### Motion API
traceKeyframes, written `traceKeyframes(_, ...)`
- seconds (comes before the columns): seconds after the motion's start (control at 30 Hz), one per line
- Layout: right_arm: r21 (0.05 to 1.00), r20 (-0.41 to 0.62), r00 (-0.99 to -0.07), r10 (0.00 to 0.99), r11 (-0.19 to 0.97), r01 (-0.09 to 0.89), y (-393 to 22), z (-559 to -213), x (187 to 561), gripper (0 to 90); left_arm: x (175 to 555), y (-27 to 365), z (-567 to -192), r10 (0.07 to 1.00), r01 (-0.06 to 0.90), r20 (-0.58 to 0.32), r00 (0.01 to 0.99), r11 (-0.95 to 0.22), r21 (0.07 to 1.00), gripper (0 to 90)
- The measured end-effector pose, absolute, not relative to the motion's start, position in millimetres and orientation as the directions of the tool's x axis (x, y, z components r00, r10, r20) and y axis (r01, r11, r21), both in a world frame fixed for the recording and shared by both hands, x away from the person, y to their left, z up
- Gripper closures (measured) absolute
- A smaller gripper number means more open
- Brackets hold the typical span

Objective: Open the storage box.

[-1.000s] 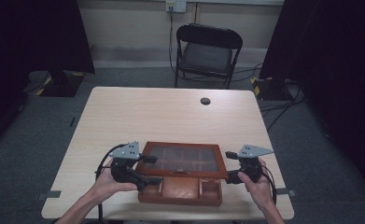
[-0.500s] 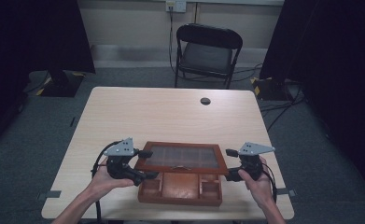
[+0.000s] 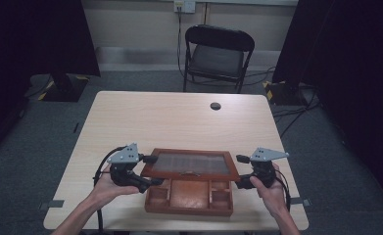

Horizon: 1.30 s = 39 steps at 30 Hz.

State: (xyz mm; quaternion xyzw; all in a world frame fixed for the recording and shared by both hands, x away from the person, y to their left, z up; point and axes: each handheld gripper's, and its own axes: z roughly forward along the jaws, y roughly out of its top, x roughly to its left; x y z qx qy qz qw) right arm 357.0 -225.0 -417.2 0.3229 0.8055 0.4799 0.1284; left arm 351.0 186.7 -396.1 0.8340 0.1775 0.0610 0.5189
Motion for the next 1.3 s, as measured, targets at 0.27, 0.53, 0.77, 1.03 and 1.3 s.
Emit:
traceKeyframes(0.27, 0.858, 0.113, -0.757, 0.643, 0.321, 0.4, -225, -416, 359, 18.5, 357, 193, -399, 0.399, 0.255, -0.088, 0.913, -0.386, 0.887, 20.5)
traceKeyframes(0.53, 0.871, 0.116, -0.754, 0.647, 0.298, 0.391, -226, -410, 362, 19.3, 363, 198, -400, 0.419, 0.255, -0.09, 0.903, -0.358, 0.898, 21.1)
traceKeyframes(0.77, 0.874, 0.125, -0.757, 0.641, 0.29, 0.39, -226, -408, 365, 22.5, 363, 195, -398, 0.427, 0.247, -0.078, 0.901, -0.355, 0.902, 24.1)
traceKeyframes(1.03, 0.877, 0.163, -0.766, 0.622, 0.264, 0.402, -228, -406, 369, 26.6, 370, 192, -397, 0.435, 0.235, -0.059, 0.898, -0.361, 0.903, 31.9)
traceKeyframes(1.3, 0.882, 0.174, -0.778, 0.604, 0.256, 0.396, -229, -403, 372, 33.3, 373, 195, -396, 0.458, 0.225, -0.051, 0.887, -0.335, 0.915, 42.5)
